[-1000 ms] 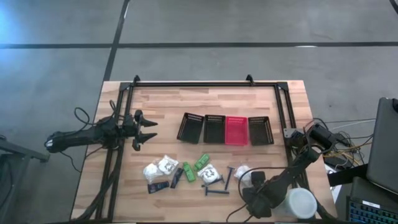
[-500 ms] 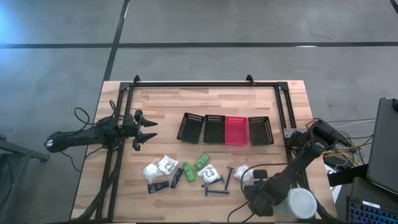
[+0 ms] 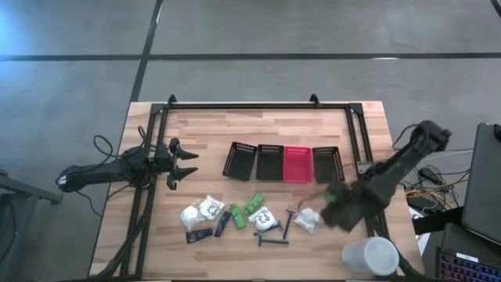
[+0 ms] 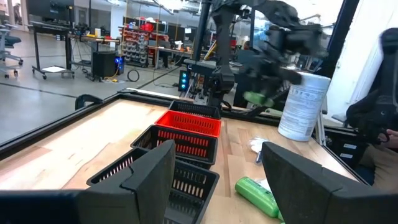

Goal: Pick & Place Travel size toiletries
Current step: Put the green shampoo into the right black bin

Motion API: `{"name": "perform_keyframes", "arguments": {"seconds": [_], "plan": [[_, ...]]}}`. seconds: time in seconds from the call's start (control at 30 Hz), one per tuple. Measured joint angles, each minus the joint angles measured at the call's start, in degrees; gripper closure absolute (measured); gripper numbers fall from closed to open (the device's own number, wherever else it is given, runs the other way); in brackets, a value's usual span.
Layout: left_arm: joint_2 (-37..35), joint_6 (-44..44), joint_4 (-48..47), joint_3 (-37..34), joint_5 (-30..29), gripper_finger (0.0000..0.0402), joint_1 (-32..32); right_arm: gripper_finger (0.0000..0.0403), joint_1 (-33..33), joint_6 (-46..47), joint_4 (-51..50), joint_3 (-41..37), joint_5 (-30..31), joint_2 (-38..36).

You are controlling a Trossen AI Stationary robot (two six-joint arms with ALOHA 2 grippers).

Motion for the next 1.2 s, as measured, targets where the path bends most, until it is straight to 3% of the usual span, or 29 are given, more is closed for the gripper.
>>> {"name": "perform_keyframes", "arguments": {"seconds": [0.2,0.43,0.53,0.8,1.2], "plan": [[0.0,0.0,0.0,0.0,0.0,0.0156,0.0,0.0276,-8.2,11.9,0.0,-11.0,3.0,-16.7],[0.0,0.0,0.0,0.0,0.0,0.0156,0.0,0.0271,-20.0,7.6,4.5,-16.7,7.9,-26.0],[0.0,0.0,-0.1,0.0,0.0,0.0156,0.0,0.0276,-25.7,2.1,5.7,-16.7,8.9,-26.0],[0.3,0.0,-0.1,0.0,0.0,0.0156,0.0,0.026,-37.9,-11.0,6.3,-16.2,4.5,-19.7],[0.3,0.0,-0.1,0.0,0.0,0.0156,0.0,0.0213,-44.5,-16.8,7.0,-16.2,0.2,-8.6]]}}
